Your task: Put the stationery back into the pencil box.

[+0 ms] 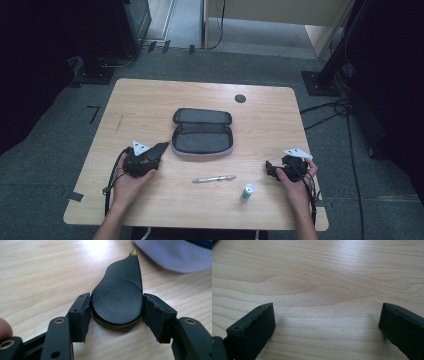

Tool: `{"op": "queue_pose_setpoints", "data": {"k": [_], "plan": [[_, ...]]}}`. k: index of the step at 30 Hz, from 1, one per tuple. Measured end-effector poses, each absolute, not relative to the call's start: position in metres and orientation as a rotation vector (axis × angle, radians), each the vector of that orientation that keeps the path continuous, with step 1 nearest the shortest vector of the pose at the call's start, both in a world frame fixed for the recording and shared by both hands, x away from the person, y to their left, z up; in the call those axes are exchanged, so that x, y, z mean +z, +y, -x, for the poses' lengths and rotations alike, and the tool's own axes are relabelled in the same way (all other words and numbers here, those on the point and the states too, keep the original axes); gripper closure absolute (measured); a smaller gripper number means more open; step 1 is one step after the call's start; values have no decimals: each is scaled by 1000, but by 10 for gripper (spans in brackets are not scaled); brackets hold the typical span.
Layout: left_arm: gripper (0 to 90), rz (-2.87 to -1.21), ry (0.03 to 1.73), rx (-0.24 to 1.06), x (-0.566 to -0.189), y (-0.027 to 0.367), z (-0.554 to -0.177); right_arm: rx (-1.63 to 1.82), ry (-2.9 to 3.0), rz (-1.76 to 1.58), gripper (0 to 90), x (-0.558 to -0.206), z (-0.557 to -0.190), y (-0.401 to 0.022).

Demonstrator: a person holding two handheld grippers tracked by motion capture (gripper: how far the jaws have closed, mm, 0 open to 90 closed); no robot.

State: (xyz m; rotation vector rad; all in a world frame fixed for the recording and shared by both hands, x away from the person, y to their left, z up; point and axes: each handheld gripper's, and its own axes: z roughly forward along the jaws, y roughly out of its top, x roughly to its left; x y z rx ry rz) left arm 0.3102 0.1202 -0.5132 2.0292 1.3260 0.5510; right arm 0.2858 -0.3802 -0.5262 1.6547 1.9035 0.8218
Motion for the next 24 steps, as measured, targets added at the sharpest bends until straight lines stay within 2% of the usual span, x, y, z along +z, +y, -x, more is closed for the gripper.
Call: {"op": "queue_pose_setpoints", "data": {"k": [2, 4, 8, 10, 13, 20, 24], "plan": [[416, -2013, 1332, 533, -513, 123, -306, 823, 1904, -1654, 2, -526, -286, -380], [348, -1989, 1342, 497, -513, 125, -306, 822, 1904, -1654, 2, -526, -286, -380], [229, -1983, 1365, 521, -513, 122, -313, 825, 1905, -1654, 3, -526, -286, -380], [199, -1996, 1366, 539, -514, 119, -317, 826, 1905, -1654, 3, -526, -286, -380], [207, -2017, 1362, 544, -515, 116, -322, 826, 1905, -1654, 3, -526, -286, -380], [158, -2066, 1326, 542, -516, 111, -325, 826, 1906, -1651, 3, -526, -286, -380], [209, -2071, 1290, 540, -515, 111, -324, 827, 1906, -1650, 4, -526, -286, -380]]}}
